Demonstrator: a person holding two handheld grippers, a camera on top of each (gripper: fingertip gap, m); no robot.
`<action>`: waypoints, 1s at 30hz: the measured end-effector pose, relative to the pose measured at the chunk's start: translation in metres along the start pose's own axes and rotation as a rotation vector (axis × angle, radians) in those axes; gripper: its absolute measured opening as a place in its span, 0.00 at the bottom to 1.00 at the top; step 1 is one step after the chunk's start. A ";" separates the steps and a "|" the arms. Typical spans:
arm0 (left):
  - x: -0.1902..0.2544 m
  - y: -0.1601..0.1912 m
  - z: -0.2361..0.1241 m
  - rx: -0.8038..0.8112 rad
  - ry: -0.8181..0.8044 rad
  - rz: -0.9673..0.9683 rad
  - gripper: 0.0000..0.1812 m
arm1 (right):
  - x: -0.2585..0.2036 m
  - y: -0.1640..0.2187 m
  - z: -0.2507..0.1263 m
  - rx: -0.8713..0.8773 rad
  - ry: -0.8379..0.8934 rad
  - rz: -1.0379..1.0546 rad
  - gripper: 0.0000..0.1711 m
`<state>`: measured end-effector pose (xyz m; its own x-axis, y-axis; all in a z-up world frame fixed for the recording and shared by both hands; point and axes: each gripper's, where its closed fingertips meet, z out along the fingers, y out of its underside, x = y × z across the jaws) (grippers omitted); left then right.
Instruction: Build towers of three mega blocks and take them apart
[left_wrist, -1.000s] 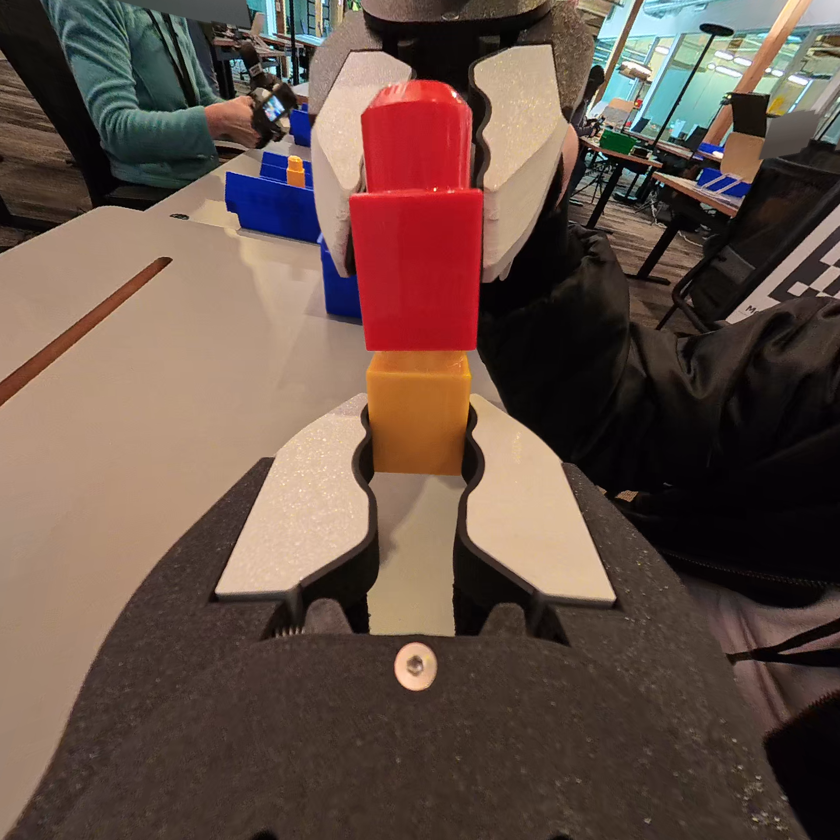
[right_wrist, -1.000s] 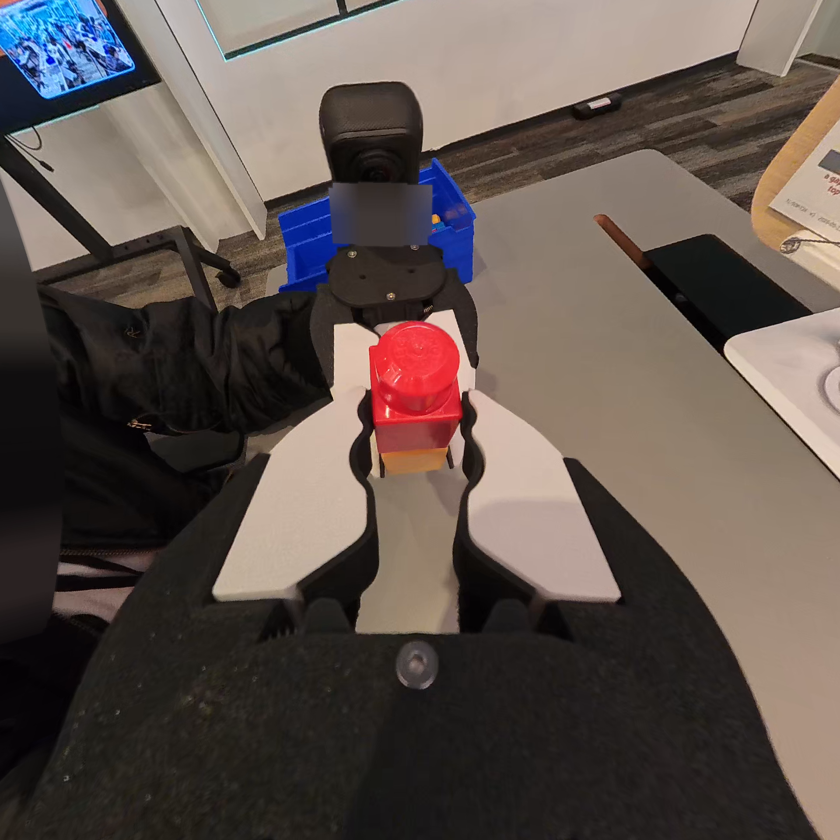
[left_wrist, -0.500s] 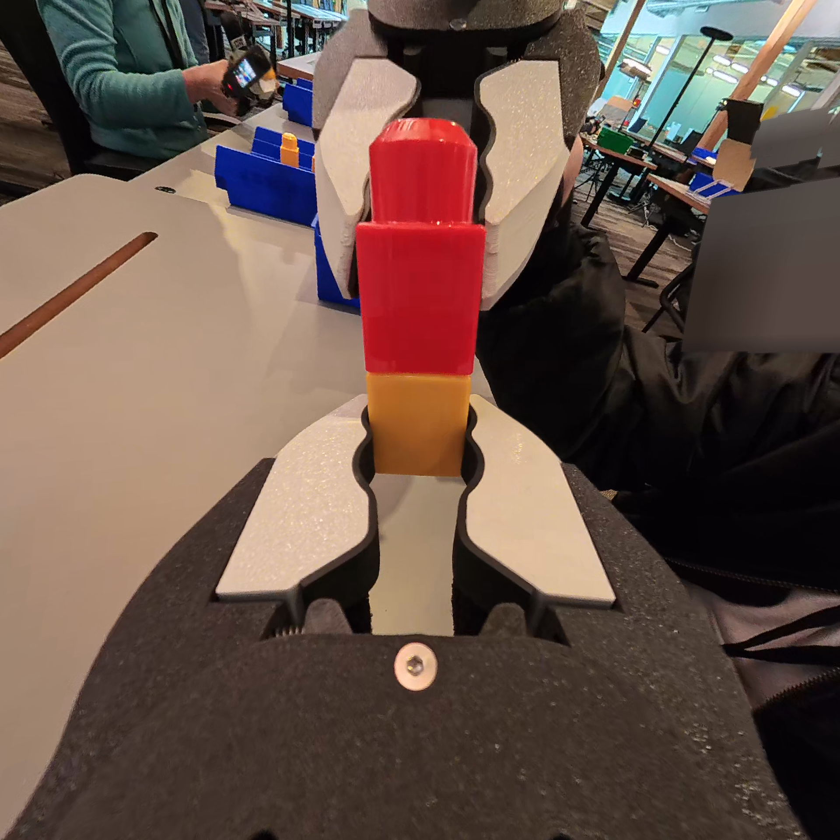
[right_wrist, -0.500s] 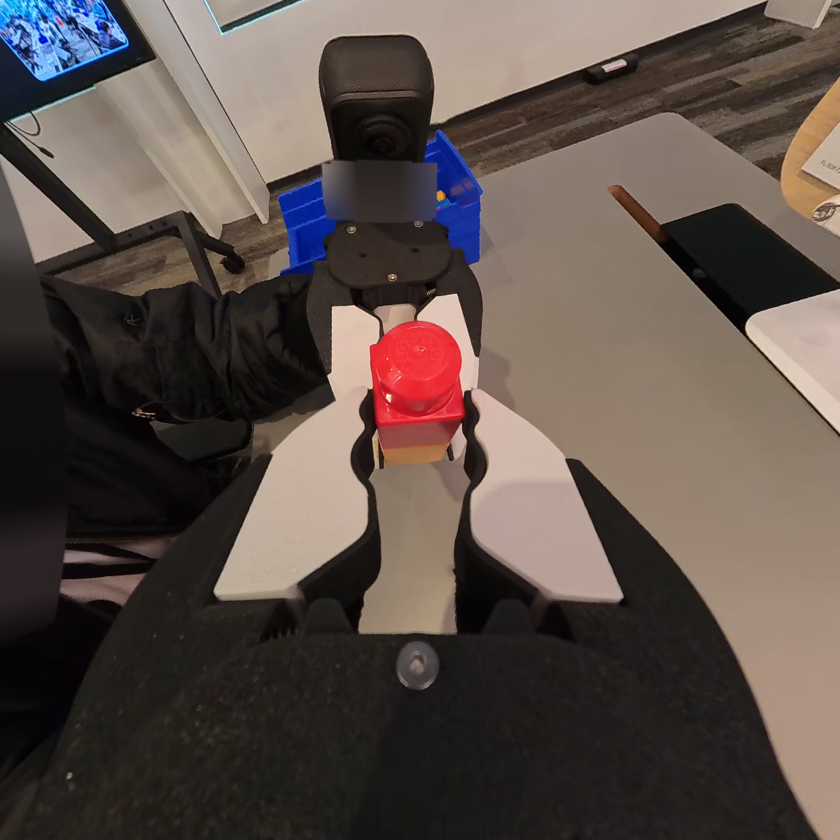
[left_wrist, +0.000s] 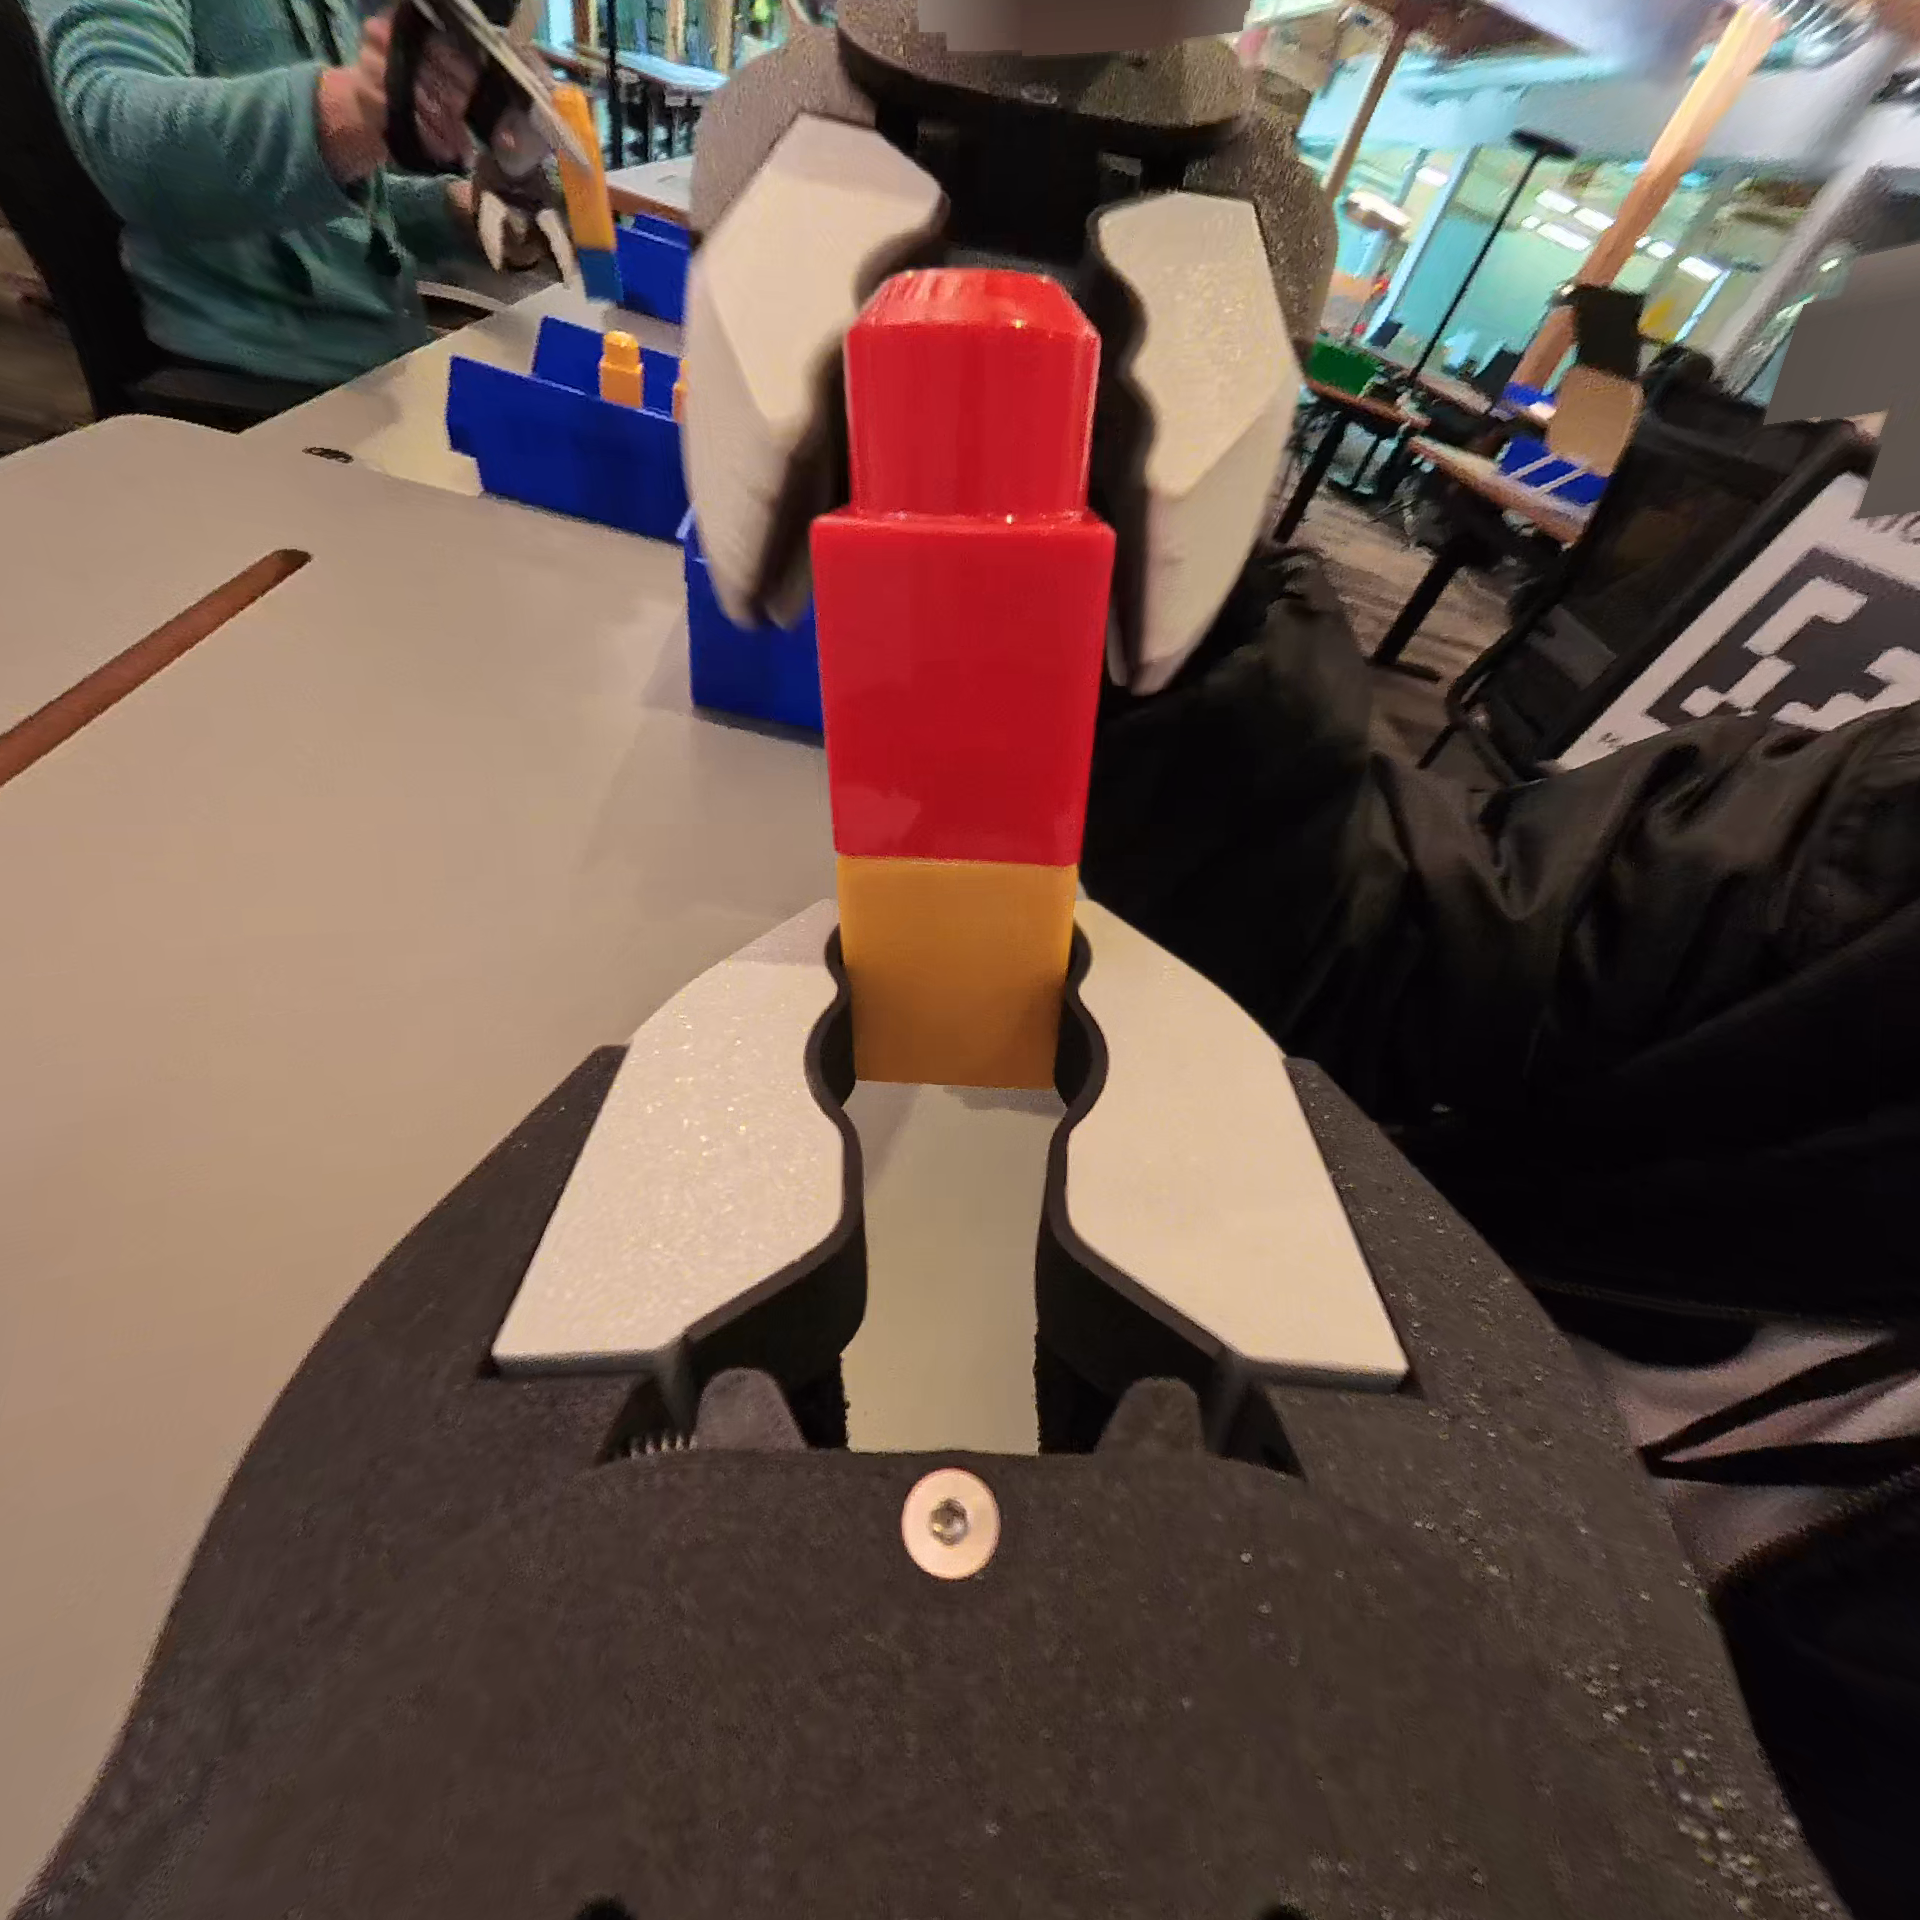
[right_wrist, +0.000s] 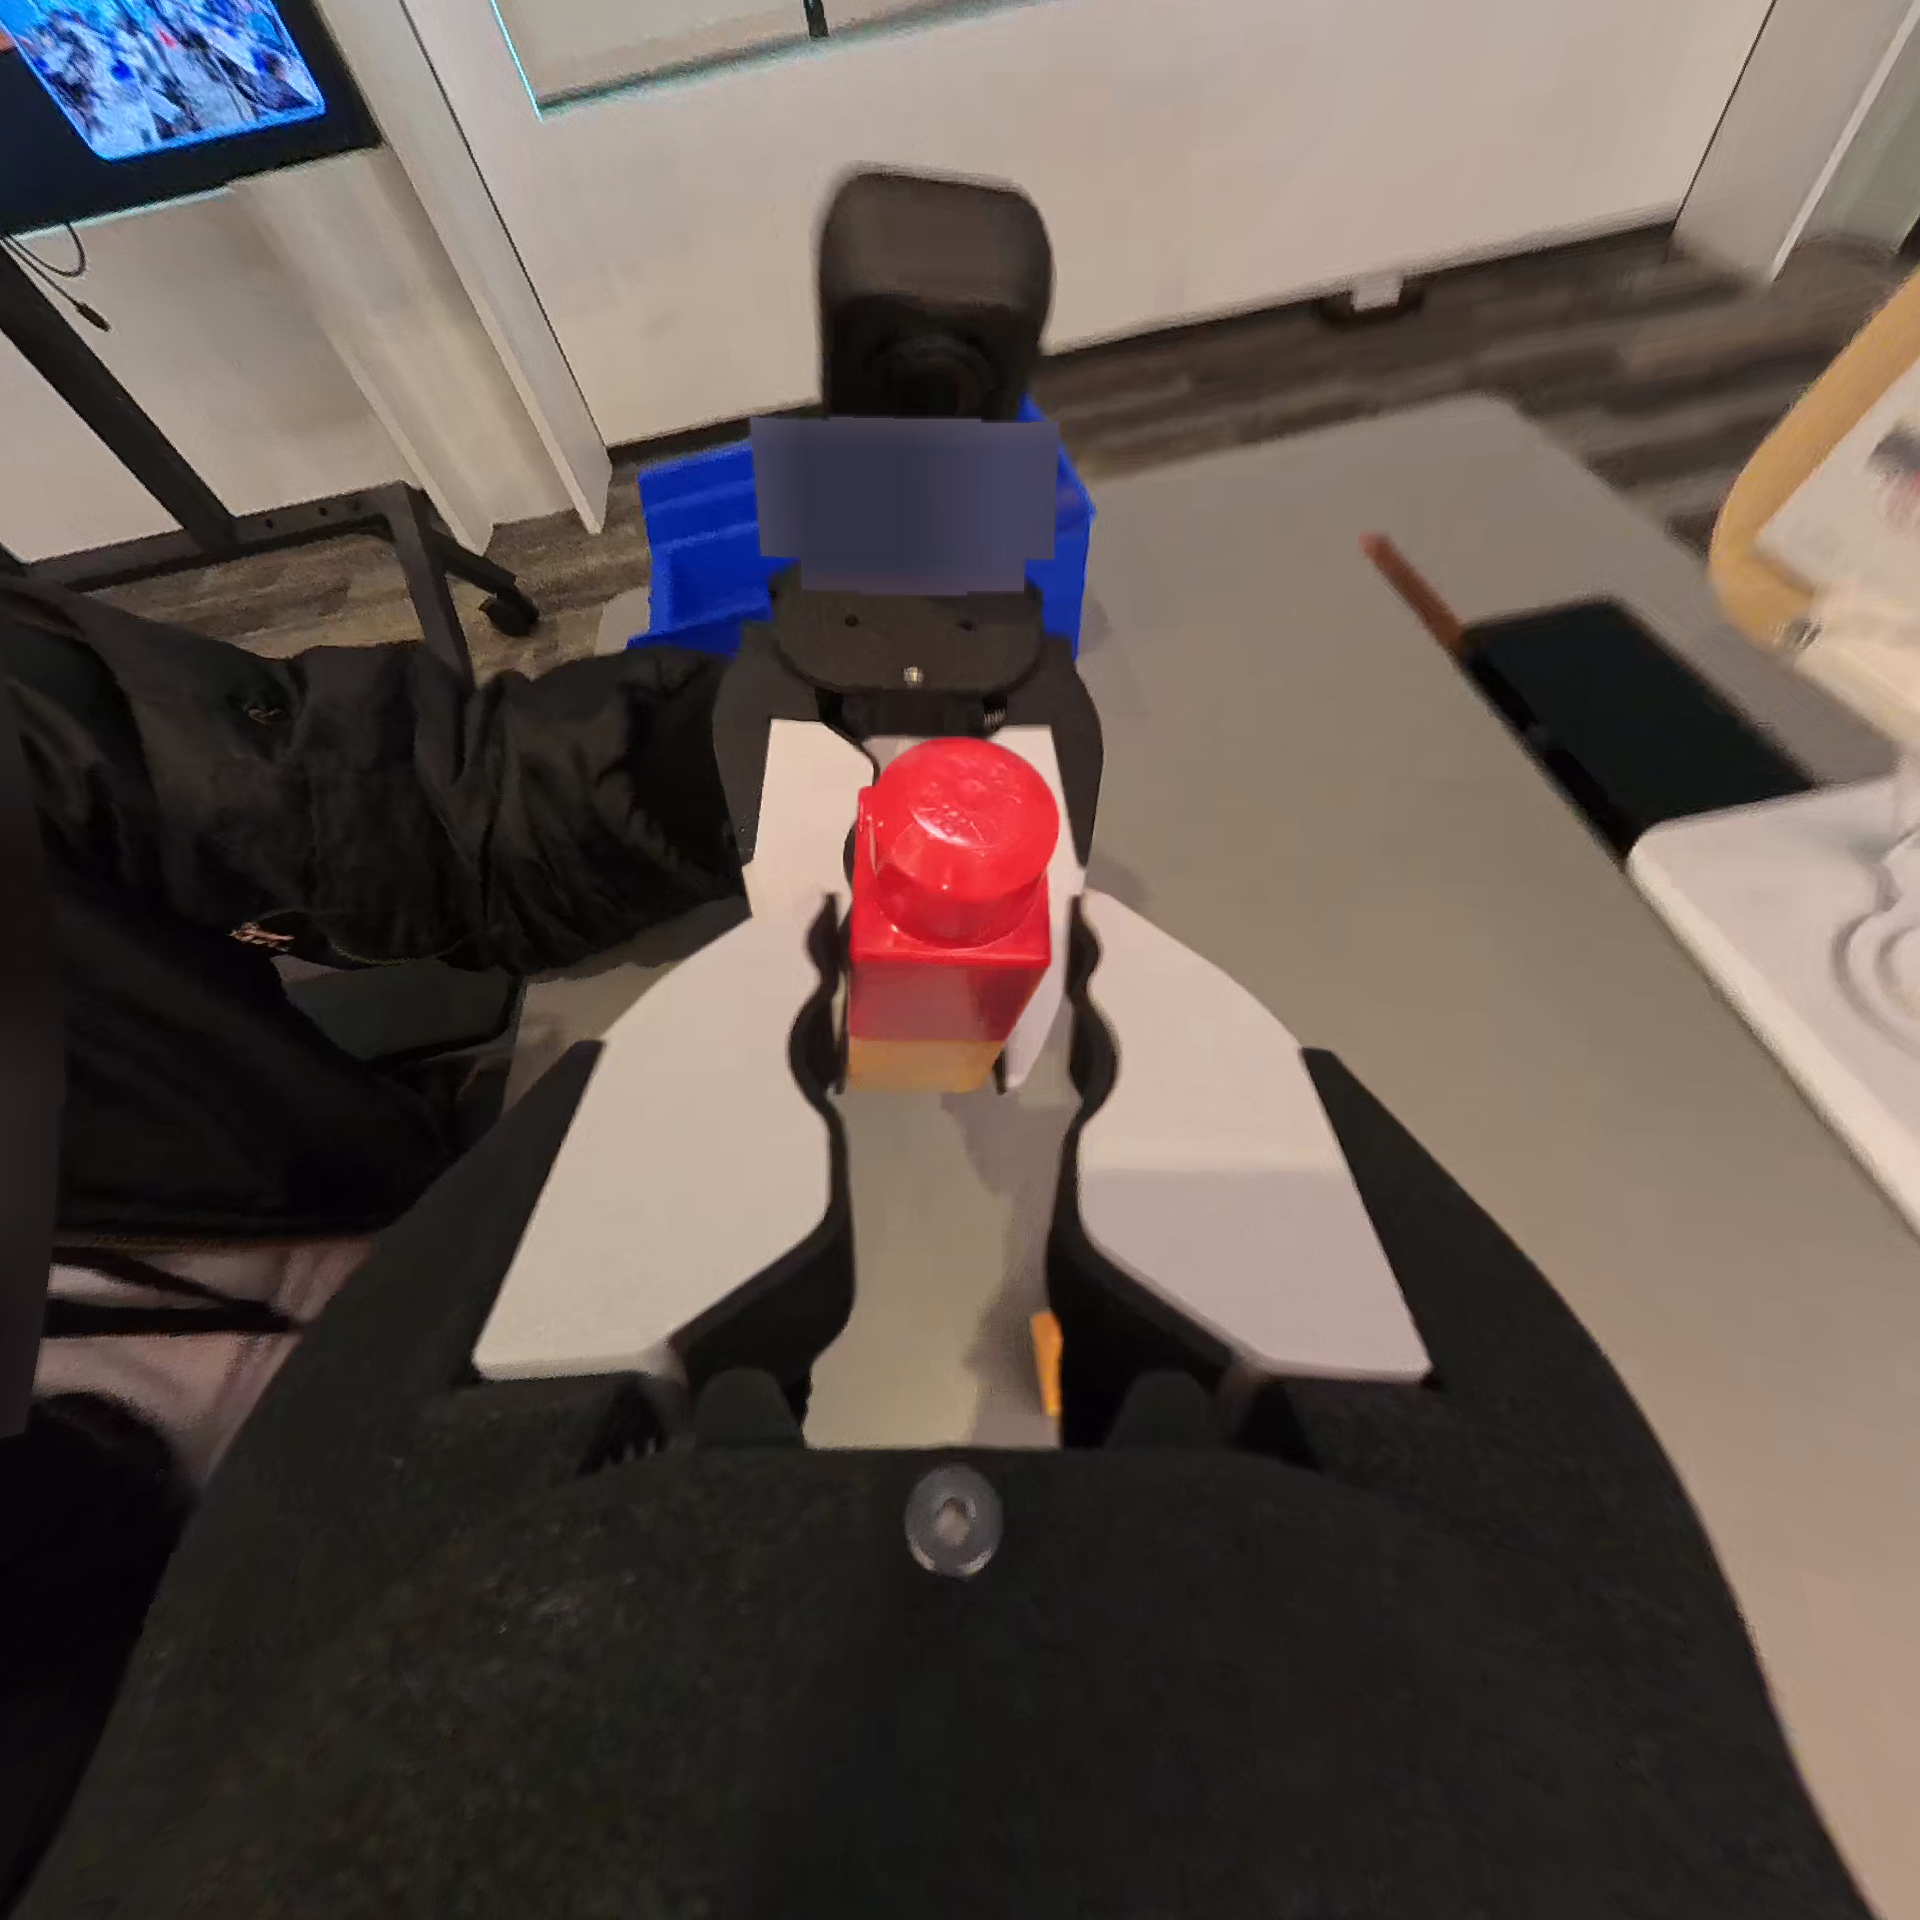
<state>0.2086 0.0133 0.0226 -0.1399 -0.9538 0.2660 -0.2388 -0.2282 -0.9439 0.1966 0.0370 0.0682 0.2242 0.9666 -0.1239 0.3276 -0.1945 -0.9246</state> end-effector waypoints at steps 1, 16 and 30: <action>-0.002 -0.001 -0.003 0.003 -0.008 0.000 0.19 | 0.002 -0.006 -0.003 0.038 0.031 -0.040 0.33; 0.014 -0.035 -0.046 0.097 -0.055 0.094 0.20 | 0.043 0.183 0.026 -0.236 0.031 -0.237 0.38; -0.009 -0.025 -0.047 0.095 -0.089 0.043 0.19 | 0.033 0.041 -0.011 0.140 0.020 -0.091 0.21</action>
<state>0.1705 0.0368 0.0529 -0.0612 -0.9756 0.2108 -0.1419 -0.2005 -0.9694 0.2272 0.0590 0.0299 0.2180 0.9755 -0.0313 0.2165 -0.0796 -0.9730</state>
